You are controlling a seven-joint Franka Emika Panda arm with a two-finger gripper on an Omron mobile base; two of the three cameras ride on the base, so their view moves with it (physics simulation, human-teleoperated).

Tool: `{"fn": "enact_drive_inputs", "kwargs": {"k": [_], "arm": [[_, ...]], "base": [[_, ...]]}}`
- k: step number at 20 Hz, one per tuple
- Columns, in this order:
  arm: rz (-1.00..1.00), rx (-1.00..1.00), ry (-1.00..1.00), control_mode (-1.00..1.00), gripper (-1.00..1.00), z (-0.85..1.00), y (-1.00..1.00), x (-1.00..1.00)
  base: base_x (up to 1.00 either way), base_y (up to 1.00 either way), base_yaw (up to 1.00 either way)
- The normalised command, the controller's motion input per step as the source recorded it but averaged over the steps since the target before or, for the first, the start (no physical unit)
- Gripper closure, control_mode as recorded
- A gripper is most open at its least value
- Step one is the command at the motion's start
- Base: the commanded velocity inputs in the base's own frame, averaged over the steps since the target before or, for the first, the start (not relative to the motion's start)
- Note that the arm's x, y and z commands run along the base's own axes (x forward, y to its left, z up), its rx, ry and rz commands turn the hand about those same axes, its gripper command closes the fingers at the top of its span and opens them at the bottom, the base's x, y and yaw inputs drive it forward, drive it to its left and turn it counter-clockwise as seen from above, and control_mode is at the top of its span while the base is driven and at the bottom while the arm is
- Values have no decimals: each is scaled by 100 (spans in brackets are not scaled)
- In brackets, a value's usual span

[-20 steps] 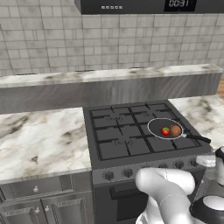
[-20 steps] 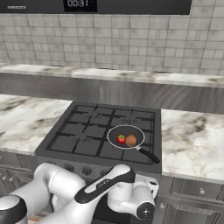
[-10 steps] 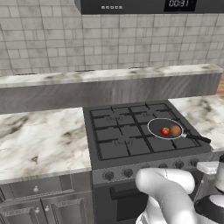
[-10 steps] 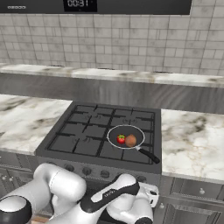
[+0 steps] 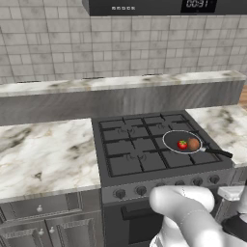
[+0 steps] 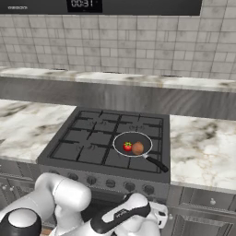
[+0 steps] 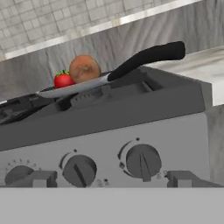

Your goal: Place the pan on the front right burner on the stove. Then place the tomato and the onion in the pan and turn on the front right burner.

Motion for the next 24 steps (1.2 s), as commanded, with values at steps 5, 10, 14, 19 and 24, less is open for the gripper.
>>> {"fn": "enact_drive_inputs", "kwargs": {"k": [5, 10, 14, 19, 24], "arm": [[-6, 0, -7, -100, -100, -26, 0, 0], [-9, 0, -13, -100, -100, -14, 0, 0], [-8, 0, -16, -100, -100, -4, 0, 0], [-5, -3, -15, -100, -100, 0, 0, 0], [-1, -13, -10, -100, -100, 0, 0, 0]], "base": [[0, 0, 0], [0, 0, 0], [0, 0, 0], [0, 0, 0], [0, 0, 0]]}}
